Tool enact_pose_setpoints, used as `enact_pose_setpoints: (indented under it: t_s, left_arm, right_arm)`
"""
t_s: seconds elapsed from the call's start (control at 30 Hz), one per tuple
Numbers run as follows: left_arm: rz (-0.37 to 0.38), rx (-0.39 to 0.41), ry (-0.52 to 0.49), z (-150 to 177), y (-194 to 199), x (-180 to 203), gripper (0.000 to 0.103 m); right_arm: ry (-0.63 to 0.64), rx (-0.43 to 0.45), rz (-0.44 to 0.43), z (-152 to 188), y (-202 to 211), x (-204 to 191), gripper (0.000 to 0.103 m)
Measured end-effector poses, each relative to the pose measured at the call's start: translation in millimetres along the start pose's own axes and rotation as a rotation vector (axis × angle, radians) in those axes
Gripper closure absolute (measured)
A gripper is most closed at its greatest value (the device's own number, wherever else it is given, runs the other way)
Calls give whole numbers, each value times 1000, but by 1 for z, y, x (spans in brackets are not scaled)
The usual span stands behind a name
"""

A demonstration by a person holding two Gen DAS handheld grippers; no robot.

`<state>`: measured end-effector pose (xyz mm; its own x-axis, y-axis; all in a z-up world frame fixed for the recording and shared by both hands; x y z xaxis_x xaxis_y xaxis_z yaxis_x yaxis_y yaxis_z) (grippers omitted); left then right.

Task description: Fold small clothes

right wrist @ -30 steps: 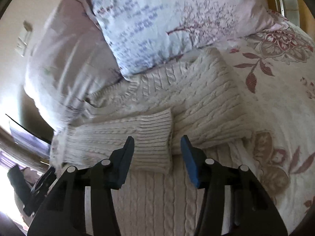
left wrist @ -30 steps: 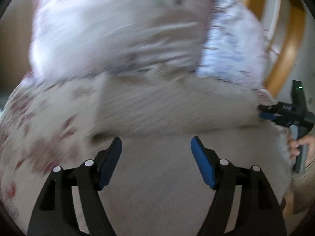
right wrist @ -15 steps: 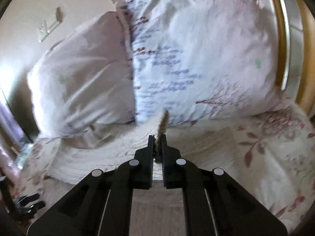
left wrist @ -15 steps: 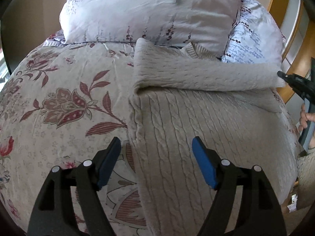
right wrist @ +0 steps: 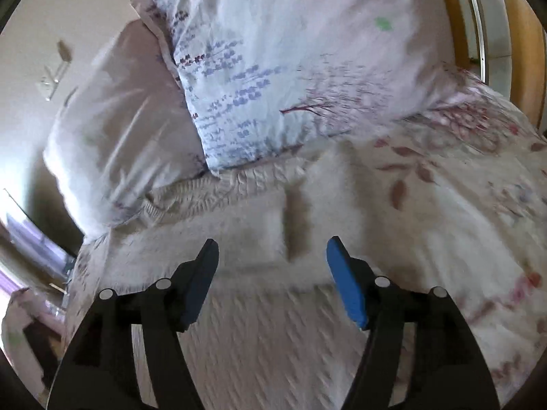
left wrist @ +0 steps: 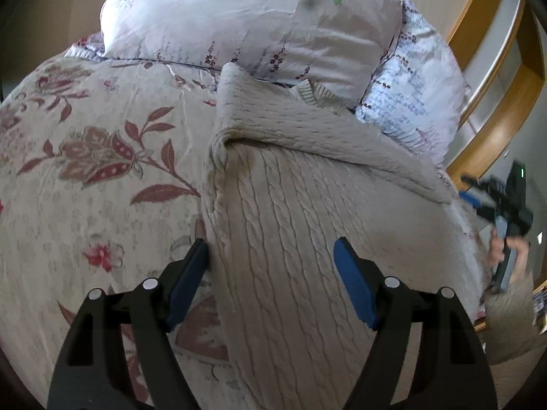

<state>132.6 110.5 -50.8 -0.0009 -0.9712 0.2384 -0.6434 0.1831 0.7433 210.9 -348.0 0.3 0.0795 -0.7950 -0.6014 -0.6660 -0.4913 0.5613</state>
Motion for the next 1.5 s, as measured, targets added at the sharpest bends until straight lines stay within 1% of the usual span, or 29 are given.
enact_pose_setpoints:
  t_s: [0.07, 0.17, 0.2, 0.3, 0.37, 0.4, 0.43, 0.47, 0.53, 0.6, 0.67, 0.73, 0.77, 0.8, 0.83, 0.97, 1.0, 1.03, 1.07, 1.1, 1.17, 1.23, 1.3, 1.33, 1.4, 1.5]
  left_arm:
    - [23, 1, 17, 3, 3, -1, 30]
    - [63, 4, 45, 10, 10, -4, 32]
    - [78, 4, 54, 13, 13, -4, 33]
    - [119, 7, 82, 23, 21, -5, 39]
    - [151, 6, 105, 30, 26, -6, 44]
    - [182, 0, 127, 36, 30, -6, 46]
    - [197, -2, 137, 39, 32, -5, 50]
    - [210, -3, 141, 43, 35, -4, 53]
    - [238, -8, 139, 53, 42, 0, 56]
    - [270, -12, 136, 63, 49, 6, 58]
    - [299, -15, 136, 70, 55, 11, 58]
    - [348, -39, 151, 82, 61, 16, 58]
    - [358, -48, 156, 84, 61, 17, 59]
    - [365, -59, 160, 90, 62, 19, 59]
    - [366, -59, 159, 93, 63, 19, 62]
    - [376, -62, 164, 100, 69, 21, 66]
    - [374, -63, 159, 101, 69, 21, 67]
    - [368, -63, 151, 101, 70, 21, 75]
    - [365, -61, 144, 101, 70, 22, 86]
    - [363, -61, 135, 100, 71, 23, 90]
    - [354, -51, 122, 94, 71, 25, 95]
    - [329, -34, 99, 85, 72, 27, 96]
    - [283, -14, 77, 74, 71, 28, 97]
    - [254, 3, 65, 66, 72, 27, 97]
    - [203, 45, 56, 47, 74, 23, 97]
    - [140, 113, 67, 17, 78, 16, 98]
  right_arm:
    - [-49, -33, -15, 21, 17, 20, 37]
    - [-116, -66, -23, 49, 39, 46, 48]
    - [-128, -70, -30, 56, 38, 49, 51]
    - [-188, -98, -96, 84, 49, 57, 58]
    - [-196, -108, -141, 96, 53, 52, 60]
    - [-191, -116, -169, 103, 55, 47, 60]
    - [-189, -120, -186, 107, 58, 43, 61]
    - [-192, -138, -226, 114, 58, 37, 64]
    - [-203, -167, -270, 126, 59, 30, 67]
    - [-203, -197, -317, 138, 60, 21, 73]
    - [-201, -216, -362, 148, 65, 12, 74]
    - [-193, -236, -400, 158, 70, 3, 77]
    - [-187, -245, -412, 162, 73, 0, 80]
    - [-177, -253, -417, 166, 76, -3, 81]
    - [-158, -261, -414, 170, 78, -6, 81]
    - [-106, -280, -406, 178, 83, -16, 82]
    - [-91, -281, -400, 179, 84, -18, 85]
    - [-72, -279, -394, 178, 84, -21, 86]
    - [-55, -272, -388, 177, 84, -22, 92]
    - [-37, -260, -381, 173, 83, -25, 94]
    - [5, -212, -370, 162, 86, -30, 94]
    - [67, -150, -345, 149, 90, -38, 95]
    - [118, -95, -318, 135, 93, -44, 95]
    - [151, -51, -302, 124, 96, -49, 95]
    - [193, 3, -274, 111, 100, -52, 95]
    - [287, 99, -193, 87, 103, -60, 95]
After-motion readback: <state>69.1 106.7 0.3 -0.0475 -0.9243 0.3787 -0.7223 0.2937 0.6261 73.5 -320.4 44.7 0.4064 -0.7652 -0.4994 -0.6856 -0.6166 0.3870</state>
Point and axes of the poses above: each gripper's, at about its wrist camera, not at the fingertips, and y roughly against the way its jaws point, x to its right, z to its underside, the point moved 8 cm from there along -y, roughly the way its jaws point, and after that the axes turned 12 degrees about -z, right-handed, at the moved point
